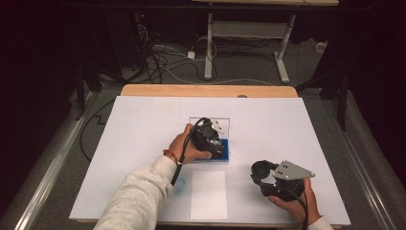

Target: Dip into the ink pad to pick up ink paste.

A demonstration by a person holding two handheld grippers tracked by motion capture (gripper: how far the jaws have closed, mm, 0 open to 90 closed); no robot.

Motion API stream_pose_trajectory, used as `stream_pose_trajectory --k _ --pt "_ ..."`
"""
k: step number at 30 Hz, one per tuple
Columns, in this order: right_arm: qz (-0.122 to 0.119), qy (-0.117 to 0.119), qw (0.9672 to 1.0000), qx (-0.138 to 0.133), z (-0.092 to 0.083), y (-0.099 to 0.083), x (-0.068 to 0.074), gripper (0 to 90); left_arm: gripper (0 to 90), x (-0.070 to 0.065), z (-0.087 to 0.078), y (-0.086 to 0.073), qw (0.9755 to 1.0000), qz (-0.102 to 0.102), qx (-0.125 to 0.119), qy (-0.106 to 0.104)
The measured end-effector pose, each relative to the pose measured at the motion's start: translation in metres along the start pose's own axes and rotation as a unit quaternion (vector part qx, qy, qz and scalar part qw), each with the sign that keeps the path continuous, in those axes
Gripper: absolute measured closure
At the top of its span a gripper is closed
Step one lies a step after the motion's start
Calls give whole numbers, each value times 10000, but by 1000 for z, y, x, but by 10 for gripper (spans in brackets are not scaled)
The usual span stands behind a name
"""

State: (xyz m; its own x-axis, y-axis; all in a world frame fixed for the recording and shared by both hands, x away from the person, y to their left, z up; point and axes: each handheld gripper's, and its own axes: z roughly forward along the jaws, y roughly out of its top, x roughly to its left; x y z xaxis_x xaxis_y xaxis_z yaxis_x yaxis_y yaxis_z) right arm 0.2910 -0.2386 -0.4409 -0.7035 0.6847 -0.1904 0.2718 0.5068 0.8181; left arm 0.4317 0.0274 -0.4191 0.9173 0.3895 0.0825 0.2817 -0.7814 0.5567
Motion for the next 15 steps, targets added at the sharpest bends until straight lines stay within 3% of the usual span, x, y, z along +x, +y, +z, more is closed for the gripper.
stream_pose_trajectory --k 10,15 --pt "-16 17 10000 7 0 0 0 386 547 -3 1 -2 9998 90 -96 125" --pt "-8 12 10000 8 0 0 0 386 547 -5 3 -3 9996 35 -167 224"
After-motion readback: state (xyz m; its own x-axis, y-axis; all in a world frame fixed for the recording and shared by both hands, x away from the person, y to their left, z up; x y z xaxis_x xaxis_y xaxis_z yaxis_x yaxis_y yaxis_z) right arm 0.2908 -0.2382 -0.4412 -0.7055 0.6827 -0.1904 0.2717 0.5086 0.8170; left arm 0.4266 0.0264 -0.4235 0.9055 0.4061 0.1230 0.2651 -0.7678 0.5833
